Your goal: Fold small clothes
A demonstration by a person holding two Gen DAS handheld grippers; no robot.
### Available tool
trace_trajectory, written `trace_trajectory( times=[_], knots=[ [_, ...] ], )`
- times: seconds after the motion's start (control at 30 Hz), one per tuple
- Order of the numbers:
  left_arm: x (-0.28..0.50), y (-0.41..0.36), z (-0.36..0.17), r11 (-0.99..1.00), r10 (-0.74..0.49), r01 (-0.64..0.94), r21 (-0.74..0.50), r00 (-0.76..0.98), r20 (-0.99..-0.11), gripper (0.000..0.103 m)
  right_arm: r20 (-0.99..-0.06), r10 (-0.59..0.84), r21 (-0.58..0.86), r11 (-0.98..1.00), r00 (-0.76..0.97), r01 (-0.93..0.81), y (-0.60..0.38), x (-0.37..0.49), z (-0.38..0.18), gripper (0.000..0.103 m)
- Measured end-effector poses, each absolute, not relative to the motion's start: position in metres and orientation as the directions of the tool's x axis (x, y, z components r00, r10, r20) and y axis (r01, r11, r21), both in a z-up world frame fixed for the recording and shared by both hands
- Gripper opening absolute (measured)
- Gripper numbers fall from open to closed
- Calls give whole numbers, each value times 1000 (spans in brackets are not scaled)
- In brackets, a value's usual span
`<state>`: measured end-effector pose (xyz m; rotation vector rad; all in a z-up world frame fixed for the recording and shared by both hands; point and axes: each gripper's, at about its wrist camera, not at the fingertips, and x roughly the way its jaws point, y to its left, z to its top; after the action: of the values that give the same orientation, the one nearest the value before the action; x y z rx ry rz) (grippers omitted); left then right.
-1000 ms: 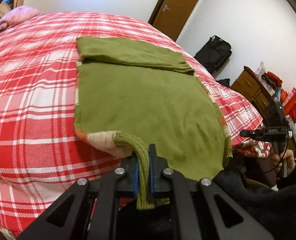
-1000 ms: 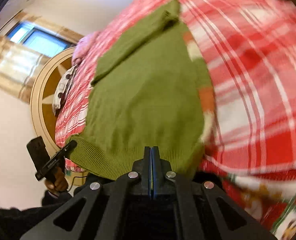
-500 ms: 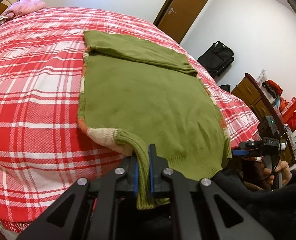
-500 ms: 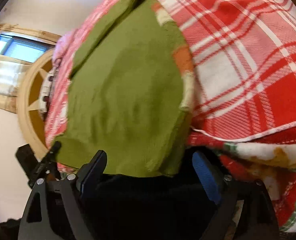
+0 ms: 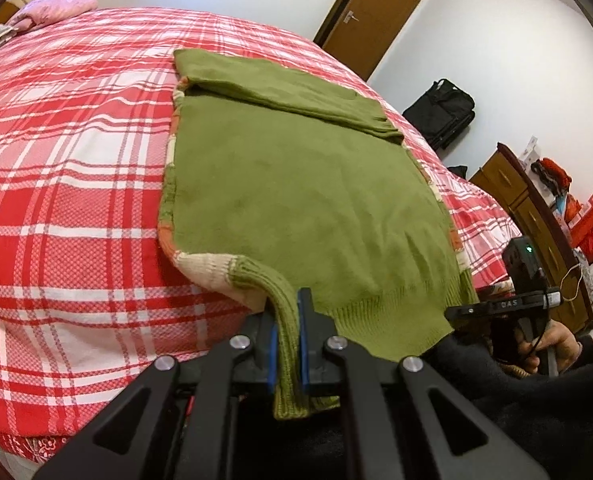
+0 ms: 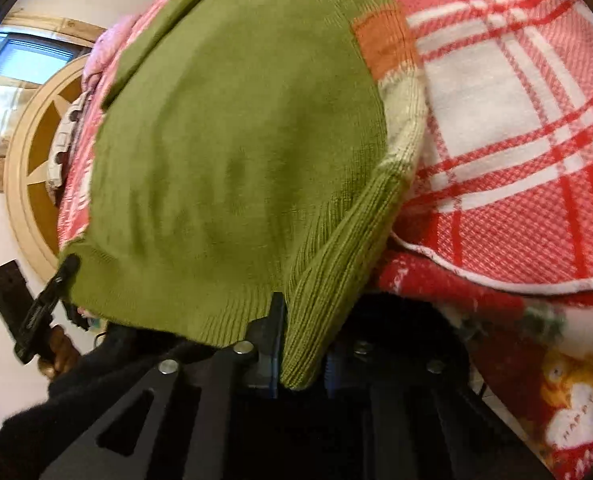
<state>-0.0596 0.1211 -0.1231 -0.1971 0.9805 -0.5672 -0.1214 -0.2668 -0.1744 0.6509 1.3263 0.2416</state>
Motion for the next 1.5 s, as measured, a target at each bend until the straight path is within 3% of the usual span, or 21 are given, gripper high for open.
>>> trace_trajectory(
  times=[0.17, 0.33, 0.57, 0.73, 0.77, 0.87, 0.97, 1.03, 1.07, 1.2, 1.37, 1.5],
  knots=[
    [-51, 125, -110, 825, -561, 357, -438, 428, -708, 8, -623, 676, 774, 607, 395, 181, -293, -115, -129, 11],
    [-17, 127, -86, 815, -577, 357, -455, 446, -684, 8, -503, 710, 852, 503, 493, 145, -313, -73, -97, 11],
    [69, 125, -77, 836, -548, 291, -465, 488, -679, 8, -485, 669, 853, 504, 563, 136, -329, 18, -107, 11],
    [118, 108, -106, 891, -453, 226, -393, 457, -765, 12, -533, 628, 832, 511, 567, 215, -336, 65, -142, 12],
    [123, 107, -111, 895, -446, 217, -389, 444, -777, 13, -534, 632, 834, 502, 561, 228, -335, 69, -148, 15],
    [134, 112, -120, 882, -471, 208, -423, 398, -787, 20, -488, 658, 867, 444, 574, 227, -335, 76, -158, 49],
    [139, 122, -119, 866, -500, 208, -455, 372, -782, 35, -403, 680, 911, 365, 613, 193, -347, 74, -154, 67],
    [137, 131, -108, 869, -495, 218, -445, 405, -768, 52, -370, 671, 923, 342, 642, 175, -351, 72, -145, 70],
    [135, 136, -102, 884, -468, 220, -413, 442, -765, 62, -375, 659, 919, 357, 652, 168, -351, 71, -138, 70],
    [120, 146, -75, 924, -380, 280, -261, 580, -720, 63, -417, 591, 862, 499, 690, 92, -344, 58, -101, 70],
    [109, 121, -79, 896, -357, 437, -80, 601, -715, 65, -497, 490, 757, 648, 716, 82, -339, 35, -86, 70],
    [125, 100, -96, 868, -383, 490, -88, 546, -745, 65, -567, 387, 649, 753, 727, 105, -324, 19, -84, 70]
  ],
)
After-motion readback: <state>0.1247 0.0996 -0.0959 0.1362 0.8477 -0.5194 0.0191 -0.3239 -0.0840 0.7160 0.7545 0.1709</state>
